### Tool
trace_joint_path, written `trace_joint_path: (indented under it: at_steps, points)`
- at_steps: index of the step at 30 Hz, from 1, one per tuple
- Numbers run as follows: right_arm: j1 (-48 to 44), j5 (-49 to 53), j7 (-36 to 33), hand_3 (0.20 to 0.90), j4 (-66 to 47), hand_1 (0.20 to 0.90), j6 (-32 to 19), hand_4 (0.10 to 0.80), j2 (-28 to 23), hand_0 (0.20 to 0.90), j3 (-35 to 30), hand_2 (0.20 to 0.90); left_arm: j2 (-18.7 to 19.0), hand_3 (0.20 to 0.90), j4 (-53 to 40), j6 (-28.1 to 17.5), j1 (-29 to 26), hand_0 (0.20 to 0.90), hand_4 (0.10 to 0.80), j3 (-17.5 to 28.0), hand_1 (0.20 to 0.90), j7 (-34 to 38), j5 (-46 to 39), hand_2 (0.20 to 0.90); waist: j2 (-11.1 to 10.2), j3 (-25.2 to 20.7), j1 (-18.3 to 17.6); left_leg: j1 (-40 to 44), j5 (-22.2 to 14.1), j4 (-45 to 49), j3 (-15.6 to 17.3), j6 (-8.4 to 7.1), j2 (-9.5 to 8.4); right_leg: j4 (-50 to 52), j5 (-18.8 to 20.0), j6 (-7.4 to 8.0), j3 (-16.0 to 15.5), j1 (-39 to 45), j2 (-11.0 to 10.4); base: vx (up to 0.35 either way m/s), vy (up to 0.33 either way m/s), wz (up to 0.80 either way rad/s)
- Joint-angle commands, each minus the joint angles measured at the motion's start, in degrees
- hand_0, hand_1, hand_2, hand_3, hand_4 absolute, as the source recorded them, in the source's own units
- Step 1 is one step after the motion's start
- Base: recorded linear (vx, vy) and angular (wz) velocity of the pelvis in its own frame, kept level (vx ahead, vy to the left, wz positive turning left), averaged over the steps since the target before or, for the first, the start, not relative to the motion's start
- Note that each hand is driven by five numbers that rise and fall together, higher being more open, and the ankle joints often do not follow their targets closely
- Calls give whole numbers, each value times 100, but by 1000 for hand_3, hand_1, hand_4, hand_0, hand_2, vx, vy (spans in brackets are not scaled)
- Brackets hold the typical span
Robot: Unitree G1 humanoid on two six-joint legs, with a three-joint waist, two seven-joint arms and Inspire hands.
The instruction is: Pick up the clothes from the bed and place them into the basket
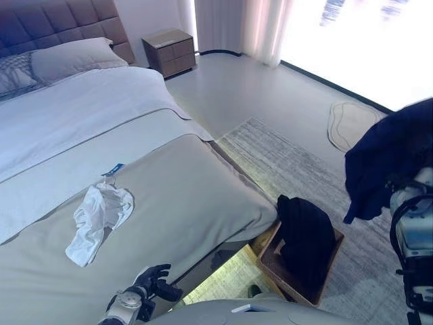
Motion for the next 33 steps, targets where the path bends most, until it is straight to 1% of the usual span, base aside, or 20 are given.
trace_joint_path:
  at_steps: [1, 7, 8, 10, 11, 12, 14, 15, 16, 17, 18, 19, 20, 23, 24, 25, 26, 28, 33]
  points:
    - [-768, -48, 8, 200, -136, 300, -194, 100, -376, 300, -186, 300, 297, 900, 105, -377, -595, 900, 800, -171, 900, 84, -130, 900, 0, 391, 50, 83, -893, 234, 11, 415, -410, 587, -218, -198, -384, -492, 153, -190, 15, -29]
    - [-886, 66, 321, 200, 464, 300, 9, 100, -377, 300, 122, 300, 180, 900, -90, -503, -925, 900, 800, -262, 900, 184, -399, 900, 237, 807, -109, -187, -876, 342, 64, 381, -414, 771, -219, -231, -295, -911, 82, -124, 22, -16]
    - [-974, 70, 403, 200, 686, 300, 37, 100, -403, 300, 267, 300, 163, 900, -217, -558, -1066, 900, 800, -322, 900, 207, -509, 900, 347, 1008, -154, -338, -895, 491, 86, 367, -401, 967, -265, -273, -307, -1142, 33, -167, 14, -14]
    - [-1076, 88, 421, 200, 893, 300, 36, 100, -428, 300, 388, 300, 150, 900, -281, -597, -1182, 900, 800, -366, 900, 233, -588, 900, 412, 1145, -177, -482, -919, 656, 96, 357, -383, 1157, -317, -317, -319, -1314, 3, -152, -2, -19]
    - [-1200, 97, 471, 200, 1126, 300, 95, 100, -438, 300, 571, 300, 127, 900, -387, -665, -1336, 900, 800, -414, 900, 275, -709, 900, 496, 1354, -208, -675, -968, 942, 83, 338, -361, 1497, -439, -394, -354, -1560, -36, -122, -28, -13]
    - [-1266, 92, 464, 200, 1268, 300, 98, 100, -428, 300, 667, 300, 127, 900, -439, -702, -1401, 900, 800, -430, 900, 288, -760, 900, 517, 1447, -219, -779, -1010, 1128, 78, 333, -347, 1654, -500, -442, -363, -1664, -56, -119, -30, -11]
    - [-1344, 81, 524, 200, 1464, 300, 129, 100, -425, 300, 780, 300, 140, 900, -507, -735, -1501, 900, 800, -453, 900, 311, -857, 900, 530, 1576, -231, -910, -1093, 1389, 75, 328, -326, 1840, -580, -491, -385, -1780, -95, -32, -60, -10]
    - [-1374, 54, 553, 200, 1651, 300, 130, 100, -430, 300, 863, 300, 163, 900, -574, -737, -1565, 900, 800, -463, 900, 338, -970, 900, 551, 1661, -231, -963, -1303, 1629, 2, 312, -314, 2067, -796, -490, -377, -1846, -119, -69, -155, -1]
    - [-1474, 133, 524, 200, 1951, 300, 114, 100, -407, 300, 1032, 300, 194, 900, -623, -717, -1716, 900, 800, -468, 900, 375, -1082, 900, 524, 1814, -214, -1220, -1435, 2033, 1, 350, -280, 2356, -885, -556, -405, -2088, -152, -48, -127, 6]
    - [-1497, 141, 527, 200, 1981, 300, 108, 100, -406, 300, 1050, 300, 196, 900, -626, -712, -1728, 900, 800, -463, 900, 374, -1081, 900, 524, 1819, -216, -1254, -1454, 2073, -3, 353, -277, 2385, -898, -560, -407, -2119, -155, -177, -198, 16]
    - [-1665, 186, 511, 200, 2264, 300, 135, 100, -415, 300, 1195, 300, 271, 900, -677, -677, -1857, 900, 800, -492, 900, 358, -1080, 900, 511, 1971, -170, -1556, -1541, 2406, -52, 385, -266, 2613, -954, -608, -428, -2365, -175, -105, -106, 17]
    - [-1694, 192, 501, 200, 2299, 300, 115, 100, -419, 300, 1215, 300, 278, 900, -673, -670, -1868, 900, 800, -491, 900, 351, -1085, 900, 512, 1977, -171, -1596, -1552, 2444, -58, 386, -262, 2636, -961, -612, -431, -2396, -177, -164, -184, 30]
    - [-1953, 327, 563, 200, 2583, 300, 156, 100, -469, 300, 1369, 300, 345, 900, -692, -652, -1920, 900, 800, -557, 900, 341, -1099, 900, 536, 2109, -118, -1907, -1591, 2740, -113, 401, -249, 2791, -986, -659, -427, -2627, -185, -101, -124, 23]
    - [-2491, 501, 831, 200, 3056, 300, 409, 100, -558, 300, 1672, 300, 464, 900, -693, -578, -1964, 900, 800, -568, 900, 300, -1204, 900, 617, 2276, -61, -2357, -1568, 3052, -155, 416, -229, 3041, -1013, -707, -397, -3064, -167, -95, -86, 8]
    - [-2747, 636, 907, 584, 3305, 629, 491, 484, -579, 629, 1788, 629, 533, 900, -703, -559, -1990, 900, 800, -570, 900, 301, -1223, 900, 637, 2364, -13, -2563, -1562, 3152, -163, 431, -233, 3119, -1005, -716, -389, -3246, -158, -110, -65, -6]
    - [-2816, 659, 925, 900, 3361, 900, 563, 800, -579, 900, 1821, 900, 547, 900, -707, -518, -1999, 900, 800, -567, 900, 302, -1231, 900, 643, 2373, -3, -2613, -1563, 3178, -165, 434, -234, 3138, -1005, -718, -388, -3289, -156, -103, -72, -4]
    - [-3094, 683, 1044, 900, 3744, 900, 559, 800, -553, 900, 1931, 900, 613, 900, -703, -508, -1995, 900, 800, -548, 900, 270, -1266, 900, 677, 2461, 61, -2824, -1549, 3304, -192, 445, -229, 3214, -994, -725, -383, -3450, -155, -66, -55, -3]
    - [-3326, 673, 1048, 900, 4015, 900, 630, 800, -528, 900, 1998, 900, 664, 900, -763, -446, -1979, 900, 800, -520, 900, 232, -1267, 900, 721, 2529, 122, -3010, -1540, 3401, -220, 459, -247, 3280, -997, -729, -373, -3594, -158, -52, -55, -1]
    - [-3468, 623, 1044, 900, 4286, 900, 855, 800, -500, 900, 2084, 900, 767, 900, -918, -471, -1905, 900, 800, -548, 900, 170, -1341, 900, 835, 2532, 203, -3225, -1466, 3350, -255, 469, -323, 3293, -942, -714, -348, -3802, -194, 3, 2, 2]
